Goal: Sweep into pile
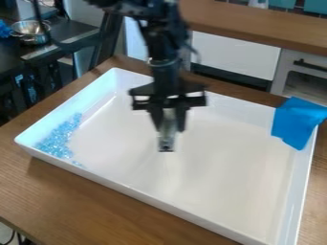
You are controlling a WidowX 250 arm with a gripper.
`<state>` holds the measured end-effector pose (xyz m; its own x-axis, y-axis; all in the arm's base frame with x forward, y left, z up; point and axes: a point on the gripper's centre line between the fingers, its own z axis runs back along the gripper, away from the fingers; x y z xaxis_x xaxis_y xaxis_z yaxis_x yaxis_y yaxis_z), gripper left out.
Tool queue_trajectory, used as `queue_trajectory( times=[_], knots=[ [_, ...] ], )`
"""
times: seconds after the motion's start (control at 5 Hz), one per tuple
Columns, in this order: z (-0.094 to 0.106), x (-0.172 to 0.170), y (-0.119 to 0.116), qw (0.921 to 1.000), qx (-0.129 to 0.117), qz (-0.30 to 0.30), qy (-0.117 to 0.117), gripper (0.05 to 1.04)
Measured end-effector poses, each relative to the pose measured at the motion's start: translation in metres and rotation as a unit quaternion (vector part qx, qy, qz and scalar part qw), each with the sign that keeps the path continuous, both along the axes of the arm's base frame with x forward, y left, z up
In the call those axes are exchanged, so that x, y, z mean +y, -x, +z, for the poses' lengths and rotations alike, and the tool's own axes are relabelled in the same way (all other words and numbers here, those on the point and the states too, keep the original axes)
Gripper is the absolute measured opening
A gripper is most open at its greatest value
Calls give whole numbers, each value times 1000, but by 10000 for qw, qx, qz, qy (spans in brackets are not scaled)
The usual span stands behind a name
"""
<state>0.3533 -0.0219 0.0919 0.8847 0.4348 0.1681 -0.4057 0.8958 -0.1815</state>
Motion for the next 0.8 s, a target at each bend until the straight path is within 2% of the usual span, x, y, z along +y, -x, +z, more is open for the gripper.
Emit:
queue_trajectory(
  times=[0.2, 0.4, 0.6, 0.8],
  knots=[
    [3, -36, -14, 9997, -111, 193, -81, 381],
    [-14, -57, -31, 9986, -101, 331, -400, 381],
    [-39, -68, -46, 9960, -79, 486, -749, 449],
    [-51, -62, -53, 9922, 20, 631, -1072, 793]
  ],
)
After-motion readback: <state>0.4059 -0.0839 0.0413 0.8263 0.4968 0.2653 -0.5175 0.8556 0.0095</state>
